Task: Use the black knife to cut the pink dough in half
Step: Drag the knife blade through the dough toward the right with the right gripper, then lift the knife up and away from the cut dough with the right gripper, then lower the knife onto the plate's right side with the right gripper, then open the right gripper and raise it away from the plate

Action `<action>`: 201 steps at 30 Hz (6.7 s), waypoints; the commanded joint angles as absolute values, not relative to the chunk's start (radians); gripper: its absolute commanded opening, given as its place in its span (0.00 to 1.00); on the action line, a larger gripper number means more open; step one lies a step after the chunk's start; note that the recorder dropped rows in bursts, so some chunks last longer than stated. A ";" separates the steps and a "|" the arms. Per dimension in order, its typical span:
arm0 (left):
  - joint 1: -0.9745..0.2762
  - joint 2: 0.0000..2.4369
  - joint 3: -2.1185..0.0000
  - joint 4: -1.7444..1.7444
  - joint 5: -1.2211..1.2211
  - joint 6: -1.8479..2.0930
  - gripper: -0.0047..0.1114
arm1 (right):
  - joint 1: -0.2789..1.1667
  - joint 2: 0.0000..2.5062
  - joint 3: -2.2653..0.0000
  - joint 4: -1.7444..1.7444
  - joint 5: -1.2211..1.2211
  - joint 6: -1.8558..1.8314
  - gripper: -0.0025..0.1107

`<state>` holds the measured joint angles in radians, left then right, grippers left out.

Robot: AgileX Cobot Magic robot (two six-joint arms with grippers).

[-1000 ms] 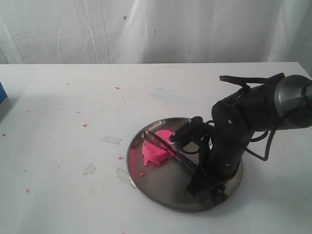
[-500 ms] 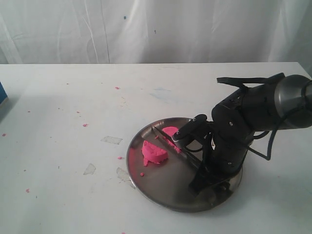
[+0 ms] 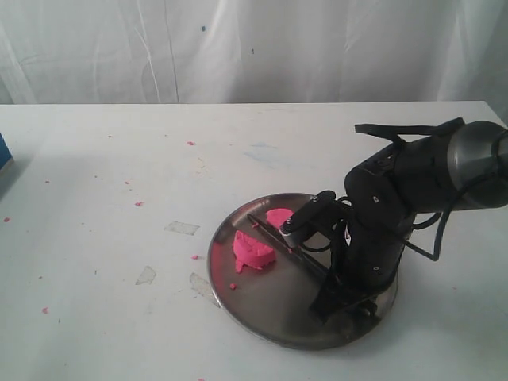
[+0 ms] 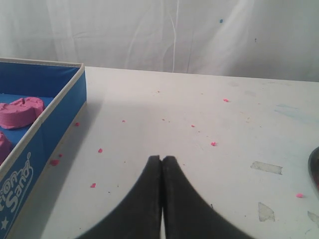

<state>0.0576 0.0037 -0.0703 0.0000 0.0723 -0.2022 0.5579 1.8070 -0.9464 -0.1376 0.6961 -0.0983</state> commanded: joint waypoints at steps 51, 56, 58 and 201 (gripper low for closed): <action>0.053 0.000 -0.066 0.000 0.061 -0.204 0.04 | 0.557 1.741 -0.954 0.159 0.794 -0.407 0.02; 0.053 0.000 -0.066 0.000 0.061 -0.204 0.04 | 0.557 1.741 -0.956 0.189 0.801 -0.449 0.02; 0.053 0.000 -0.066 0.000 0.061 -0.204 0.04 | 0.557 1.741 -0.964 0.185 0.801 -0.444 0.02; 0.053 0.000 -0.066 0.000 0.061 -0.204 0.04 | -0.030 1.198 -0.661 0.226 0.030 -0.109 0.02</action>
<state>0.0576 0.0037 -0.0703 0.0000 0.0703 -0.2022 -0.0240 1.3441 -0.7337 0.2305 0.1671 -0.0761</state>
